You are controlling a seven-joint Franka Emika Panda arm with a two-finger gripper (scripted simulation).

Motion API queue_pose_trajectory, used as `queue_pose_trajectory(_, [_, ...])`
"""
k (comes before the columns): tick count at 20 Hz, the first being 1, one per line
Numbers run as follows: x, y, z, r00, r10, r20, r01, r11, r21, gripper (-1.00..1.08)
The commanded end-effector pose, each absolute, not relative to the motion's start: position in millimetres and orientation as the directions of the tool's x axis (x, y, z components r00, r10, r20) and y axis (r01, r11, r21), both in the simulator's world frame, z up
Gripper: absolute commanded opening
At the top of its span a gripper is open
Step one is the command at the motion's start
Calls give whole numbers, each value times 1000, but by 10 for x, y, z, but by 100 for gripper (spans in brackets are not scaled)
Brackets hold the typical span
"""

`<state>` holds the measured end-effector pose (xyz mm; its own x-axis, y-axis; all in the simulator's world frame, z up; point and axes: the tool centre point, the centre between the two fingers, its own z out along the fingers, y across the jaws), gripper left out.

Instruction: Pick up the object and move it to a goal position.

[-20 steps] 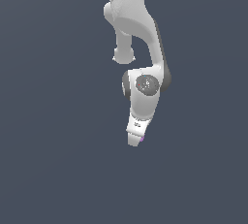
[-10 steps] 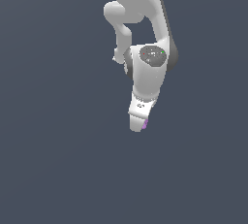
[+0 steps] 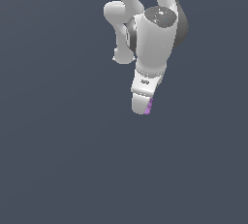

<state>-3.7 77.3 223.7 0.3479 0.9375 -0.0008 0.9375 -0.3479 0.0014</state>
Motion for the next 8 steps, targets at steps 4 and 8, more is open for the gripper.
queue_pose_trajectory(4, [-102,789,2465,348,937,0,937,-348,0,-100])
queue_pose_trajectory(8, [-110,790,2516,349,937,0,937,-349,0,-100])
